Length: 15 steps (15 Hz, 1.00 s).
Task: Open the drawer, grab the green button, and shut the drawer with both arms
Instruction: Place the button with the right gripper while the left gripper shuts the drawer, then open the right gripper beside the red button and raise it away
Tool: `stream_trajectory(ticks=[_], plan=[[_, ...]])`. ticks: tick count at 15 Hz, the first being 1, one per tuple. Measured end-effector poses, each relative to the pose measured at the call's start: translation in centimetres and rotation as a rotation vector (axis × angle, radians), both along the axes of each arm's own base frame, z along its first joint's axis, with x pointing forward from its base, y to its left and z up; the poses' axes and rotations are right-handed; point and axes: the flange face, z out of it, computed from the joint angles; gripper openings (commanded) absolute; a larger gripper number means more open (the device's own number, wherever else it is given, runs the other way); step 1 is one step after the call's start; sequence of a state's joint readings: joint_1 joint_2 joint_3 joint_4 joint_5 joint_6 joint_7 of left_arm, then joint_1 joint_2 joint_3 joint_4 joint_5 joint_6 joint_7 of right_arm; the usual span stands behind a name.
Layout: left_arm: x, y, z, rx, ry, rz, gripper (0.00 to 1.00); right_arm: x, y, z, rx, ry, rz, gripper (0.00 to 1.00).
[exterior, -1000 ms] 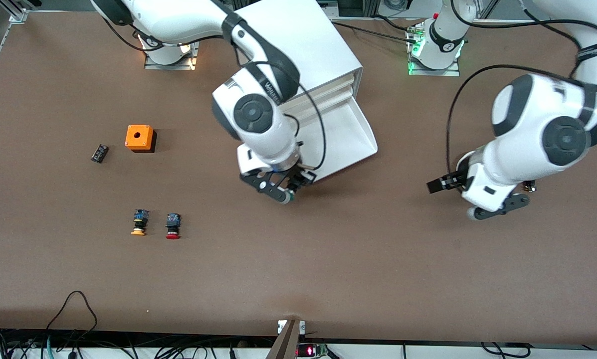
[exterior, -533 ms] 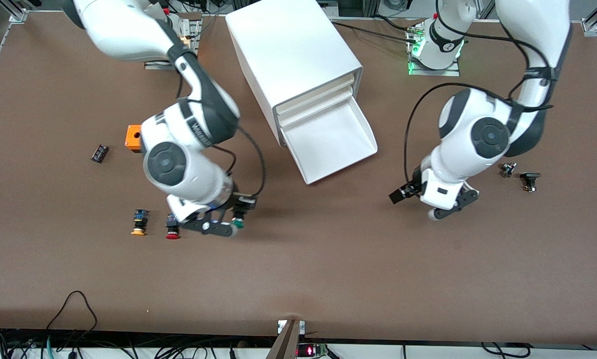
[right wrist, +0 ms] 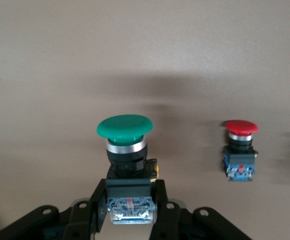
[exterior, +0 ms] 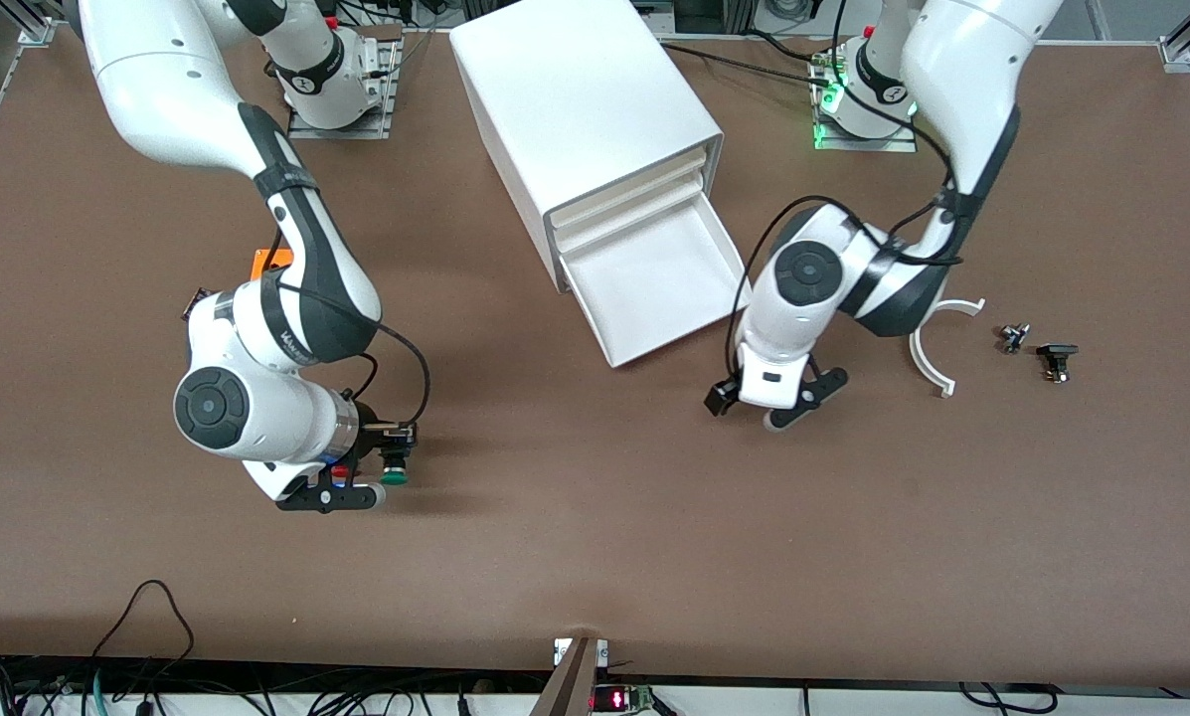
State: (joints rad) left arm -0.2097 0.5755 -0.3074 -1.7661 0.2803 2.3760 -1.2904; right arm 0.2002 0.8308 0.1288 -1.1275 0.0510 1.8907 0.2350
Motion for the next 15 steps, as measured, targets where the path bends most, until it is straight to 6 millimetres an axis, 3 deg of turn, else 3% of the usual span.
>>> stream_trajectory(ticks=[5,11,12,13,14,15], plan=[[-2.2,-3.2,-2.5,0.004,0.035,-0.043,1.00,-0.2,-1.4,-5.0,0.000,0.015,0.012,0.00],[-6.3,-6.1,-4.2,-0.001,0.097,-0.111,1.00,-0.6,-0.8,-8.3,0.001,0.032,0.017,0.00],[-7.0,-6.5,-4.4,-0.006,0.109,-0.121,1.00,-0.6,-0.8,-8.6,0.001,0.033,0.016,0.10],[-7.7,-7.0,-4.3,-0.019,0.120,-0.131,1.00,-0.6,-0.8,-8.9,0.002,0.030,0.015,0.49],[-8.3,-7.5,-4.1,-0.037,0.132,-0.140,1.00,-0.6,-0.8,-9.3,0.002,0.028,0.014,0.99],[-9.0,-7.9,-3.8,-0.055,0.146,-0.148,1.00,-0.6,-0.8,-9.6,0.002,0.029,0.013,1.00]])
